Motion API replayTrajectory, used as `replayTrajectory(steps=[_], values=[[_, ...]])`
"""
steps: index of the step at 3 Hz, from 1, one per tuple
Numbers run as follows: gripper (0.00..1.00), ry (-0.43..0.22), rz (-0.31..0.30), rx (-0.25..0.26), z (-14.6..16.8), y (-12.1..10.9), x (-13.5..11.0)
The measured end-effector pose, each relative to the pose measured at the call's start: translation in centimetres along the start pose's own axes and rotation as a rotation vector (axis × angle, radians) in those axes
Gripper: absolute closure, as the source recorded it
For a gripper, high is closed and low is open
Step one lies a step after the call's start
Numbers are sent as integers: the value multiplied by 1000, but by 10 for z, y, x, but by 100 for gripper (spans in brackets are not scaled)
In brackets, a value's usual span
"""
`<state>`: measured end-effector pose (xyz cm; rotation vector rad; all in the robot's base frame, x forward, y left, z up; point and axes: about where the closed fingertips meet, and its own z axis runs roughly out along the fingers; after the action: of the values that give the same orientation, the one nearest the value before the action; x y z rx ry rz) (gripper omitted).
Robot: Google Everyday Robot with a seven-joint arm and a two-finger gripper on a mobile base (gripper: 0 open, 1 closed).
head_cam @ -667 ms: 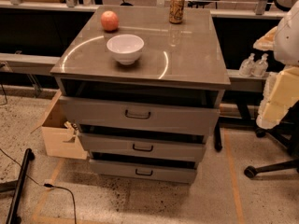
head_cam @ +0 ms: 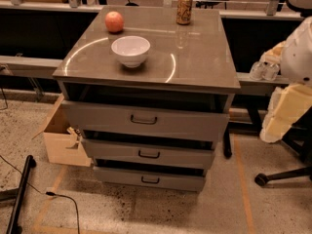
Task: Open top drawer
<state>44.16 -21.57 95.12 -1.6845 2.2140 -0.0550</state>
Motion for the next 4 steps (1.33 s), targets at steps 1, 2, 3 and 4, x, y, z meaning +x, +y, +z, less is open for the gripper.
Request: replayTrajectory(steps=[1,2,3,4], values=[[0,-75,-23,-29,55,10,2],[0,-162,-90,-64,102,23,-3],[0,-217,-204,-88,144,36,-15],[0,-241,-279,-121,182,44,-27]])
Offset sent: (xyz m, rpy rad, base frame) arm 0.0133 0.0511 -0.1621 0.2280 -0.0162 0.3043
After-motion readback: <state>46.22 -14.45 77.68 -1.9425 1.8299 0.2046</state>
